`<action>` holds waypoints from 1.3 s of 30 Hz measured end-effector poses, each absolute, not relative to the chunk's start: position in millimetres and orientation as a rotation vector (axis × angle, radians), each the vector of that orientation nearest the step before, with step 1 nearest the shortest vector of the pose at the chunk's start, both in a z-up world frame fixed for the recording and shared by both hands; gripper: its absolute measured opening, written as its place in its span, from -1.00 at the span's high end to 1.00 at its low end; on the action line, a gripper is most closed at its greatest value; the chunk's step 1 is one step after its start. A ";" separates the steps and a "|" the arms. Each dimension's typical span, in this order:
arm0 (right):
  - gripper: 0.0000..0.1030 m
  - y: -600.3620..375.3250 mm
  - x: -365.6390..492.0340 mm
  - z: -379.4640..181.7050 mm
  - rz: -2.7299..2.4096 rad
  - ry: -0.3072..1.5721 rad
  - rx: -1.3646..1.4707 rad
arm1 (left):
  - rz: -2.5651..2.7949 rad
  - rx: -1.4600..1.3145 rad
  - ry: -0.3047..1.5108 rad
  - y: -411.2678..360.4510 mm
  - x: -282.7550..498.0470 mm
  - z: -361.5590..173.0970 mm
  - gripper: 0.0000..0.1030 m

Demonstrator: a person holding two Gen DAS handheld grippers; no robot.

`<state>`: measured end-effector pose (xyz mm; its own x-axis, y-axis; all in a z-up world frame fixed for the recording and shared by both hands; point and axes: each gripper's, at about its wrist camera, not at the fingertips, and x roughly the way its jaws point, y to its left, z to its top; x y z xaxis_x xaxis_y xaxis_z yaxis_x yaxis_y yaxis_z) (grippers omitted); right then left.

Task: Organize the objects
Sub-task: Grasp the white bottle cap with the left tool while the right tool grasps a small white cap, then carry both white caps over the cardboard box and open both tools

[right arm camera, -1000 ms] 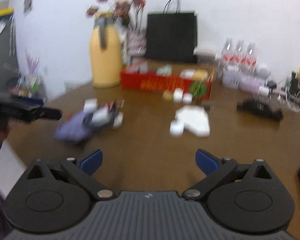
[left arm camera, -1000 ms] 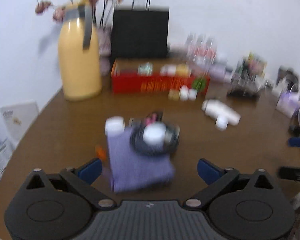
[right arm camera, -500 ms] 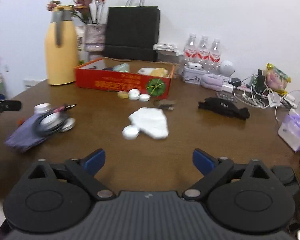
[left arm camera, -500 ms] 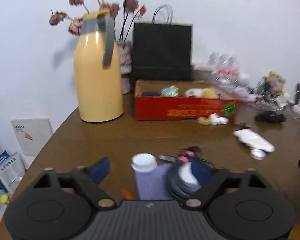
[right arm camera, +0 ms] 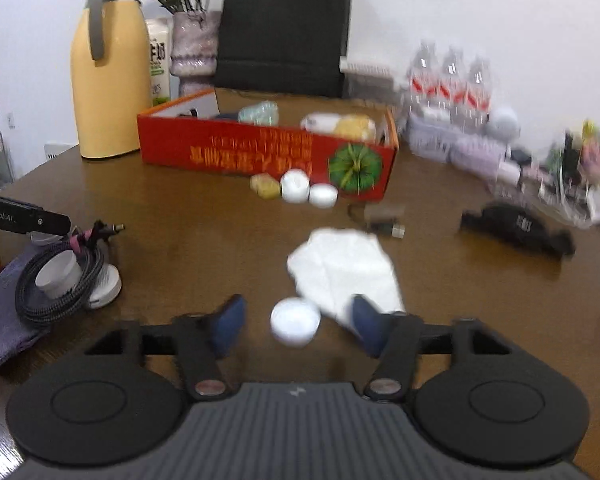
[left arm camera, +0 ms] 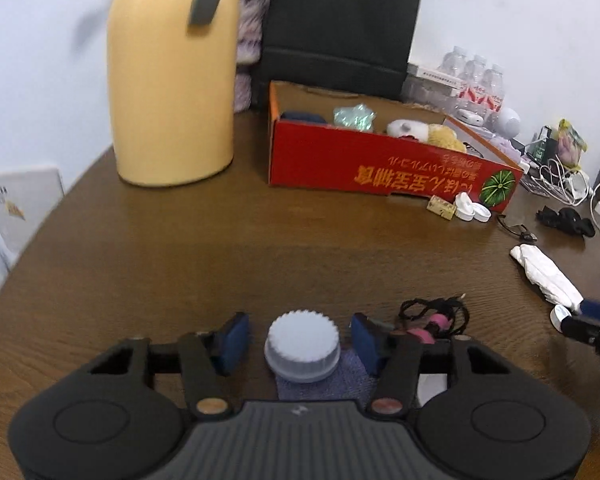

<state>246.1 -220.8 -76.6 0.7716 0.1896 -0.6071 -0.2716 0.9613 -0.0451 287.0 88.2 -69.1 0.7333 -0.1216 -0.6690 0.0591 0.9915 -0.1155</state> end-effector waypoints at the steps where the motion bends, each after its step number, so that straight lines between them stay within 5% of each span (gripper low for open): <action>1: 0.19 -221.9 248.6 -80.6 0.250 0.657 -0.109 | -0.096 -0.078 0.739 88.4 286.9 -69.4 0.29; 3: 0.44 -223.2 253.6 -87.2 0.244 0.673 -0.087 | -0.092 -0.076 0.736 89.3 285.6 -67.2 0.29; 23: 0.44 -251.1 122.0 -22.5 0.388 0.522 -0.063 | -0.221 -0.119 0.513 44.3 146.2 26.9 0.30; 31: 0.44 -264.7 189.7 15.8 0.415 0.431 -0.038 | -0.363 -0.077 0.485 31.8 247.9 88.4 0.29; 39: 0.43 -219.6 433.6 55.5 0.448 0.521 -0.074 | -0.269 -0.085 0.640 -23.3 493.3 81.0 0.29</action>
